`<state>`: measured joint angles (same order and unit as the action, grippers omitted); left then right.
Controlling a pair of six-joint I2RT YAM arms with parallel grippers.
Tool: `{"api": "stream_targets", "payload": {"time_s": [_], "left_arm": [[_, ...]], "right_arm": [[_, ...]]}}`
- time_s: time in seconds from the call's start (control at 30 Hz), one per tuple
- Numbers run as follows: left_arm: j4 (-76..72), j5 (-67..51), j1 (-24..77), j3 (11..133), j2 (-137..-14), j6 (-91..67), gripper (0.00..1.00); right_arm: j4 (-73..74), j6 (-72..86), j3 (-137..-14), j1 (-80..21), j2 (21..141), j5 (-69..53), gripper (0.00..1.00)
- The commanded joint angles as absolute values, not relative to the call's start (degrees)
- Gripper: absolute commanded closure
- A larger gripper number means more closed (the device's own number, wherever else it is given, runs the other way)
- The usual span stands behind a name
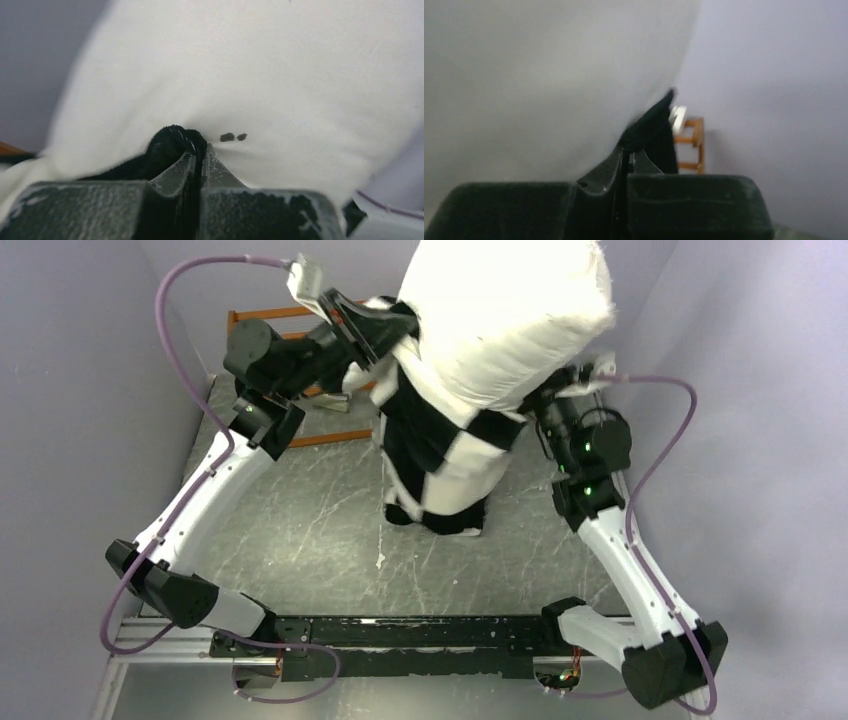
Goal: Put the pillow into the pillowcase
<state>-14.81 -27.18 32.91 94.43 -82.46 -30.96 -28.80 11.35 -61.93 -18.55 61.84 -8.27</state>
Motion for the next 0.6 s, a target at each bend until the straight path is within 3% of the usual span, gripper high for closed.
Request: {"api": "stream_targets", "payload": {"time_s": [0.0, 0.1, 0.17, 0.23, 0.37, 0.47, 0.57], "left_arm": [[-26.7, -21.3, 24.3, 101.1, -87.6, -36.5, 0.95], [-35.3, -30.0, 30.2, 101.6, -88.0, -40.8, 0.95], [-32.2, -32.1, 38.0, 101.1, -86.5, -33.6, 0.95], [-30.0, -29.0, 41.9, 98.9, -84.8, -27.9, 0.95], [-20.1, -14.7, 36.0, 105.4, -88.4, -24.6, 0.95], [-10.5, -13.2, 32.2, 114.8, -93.0, -31.3, 0.95], [-13.9, -15.6, 43.0, 107.6, -88.4, -25.9, 0.95]], "right_arm": [[-41.4, 17.4, -51.0, -19.3, 54.4, -7.3, 1.00], [-39.0, 10.4, -55.9, -17.5, 60.3, -0.4, 1.00], [-36.9, 9.9, -62.2, -14.9, 63.4, -2.3, 1.00], [-33.1, 10.7, -67.2, -13.7, 63.1, -6.9, 1.00], [-22.5, 25.1, -63.1, -13.8, 53.4, -13.6, 1.00], [-20.4, 33.7, -52.5, -14.1, 48.6, -3.8, 1.00], [-26.1, 22.7, -54.8, -13.3, 53.0, 6.5, 1.00]]}}
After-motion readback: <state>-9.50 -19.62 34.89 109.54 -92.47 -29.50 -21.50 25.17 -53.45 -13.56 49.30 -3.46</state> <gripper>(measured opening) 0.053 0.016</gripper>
